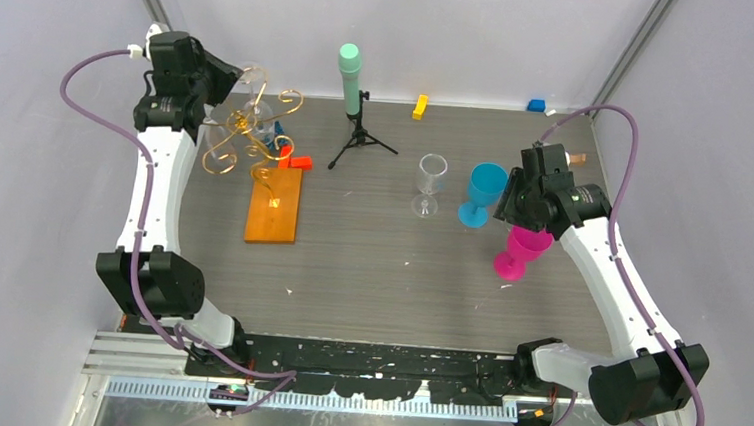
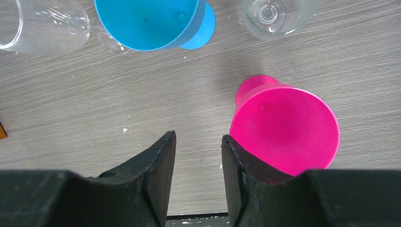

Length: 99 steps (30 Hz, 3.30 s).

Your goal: Take the wine glass off the wine glass rack

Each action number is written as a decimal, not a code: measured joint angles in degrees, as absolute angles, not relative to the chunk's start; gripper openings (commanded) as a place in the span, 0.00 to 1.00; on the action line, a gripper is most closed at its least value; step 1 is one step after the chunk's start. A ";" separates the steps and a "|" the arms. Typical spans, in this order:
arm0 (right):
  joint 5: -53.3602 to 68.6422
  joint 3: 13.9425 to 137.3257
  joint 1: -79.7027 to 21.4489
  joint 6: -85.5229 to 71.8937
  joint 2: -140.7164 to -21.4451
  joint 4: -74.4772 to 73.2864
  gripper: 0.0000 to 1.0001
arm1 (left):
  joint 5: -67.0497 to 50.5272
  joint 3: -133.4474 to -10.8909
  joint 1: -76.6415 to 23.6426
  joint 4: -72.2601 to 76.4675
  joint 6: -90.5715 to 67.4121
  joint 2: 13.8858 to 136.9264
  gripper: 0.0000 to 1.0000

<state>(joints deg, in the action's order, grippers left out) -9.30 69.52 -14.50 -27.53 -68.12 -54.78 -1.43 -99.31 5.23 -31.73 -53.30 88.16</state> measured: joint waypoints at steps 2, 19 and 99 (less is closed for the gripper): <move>-9.30 69.52 -14.50 -27.53 -68.12 -54.63 0.45 | -1.56 -99.09 5.21 -31.16 -53.65 88.29 0.17; -9.30 69.12 -14.50 -27.51 -68.27 -54.06 0.44 | -3.05 -88.38 5.39 -17.37 -62.85 84.36 0.00; -6.72 67.59 -14.50 -27.77 -66.00 -53.12 0.79 | -29.80 -96.73 11.94 5.58 -75.92 97.08 0.00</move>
<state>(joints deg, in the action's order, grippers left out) -6.72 67.59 -14.50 -27.77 -66.00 -53.12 -29.80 -96.73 11.94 5.58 -75.92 97.08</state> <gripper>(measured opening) 0.794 0.069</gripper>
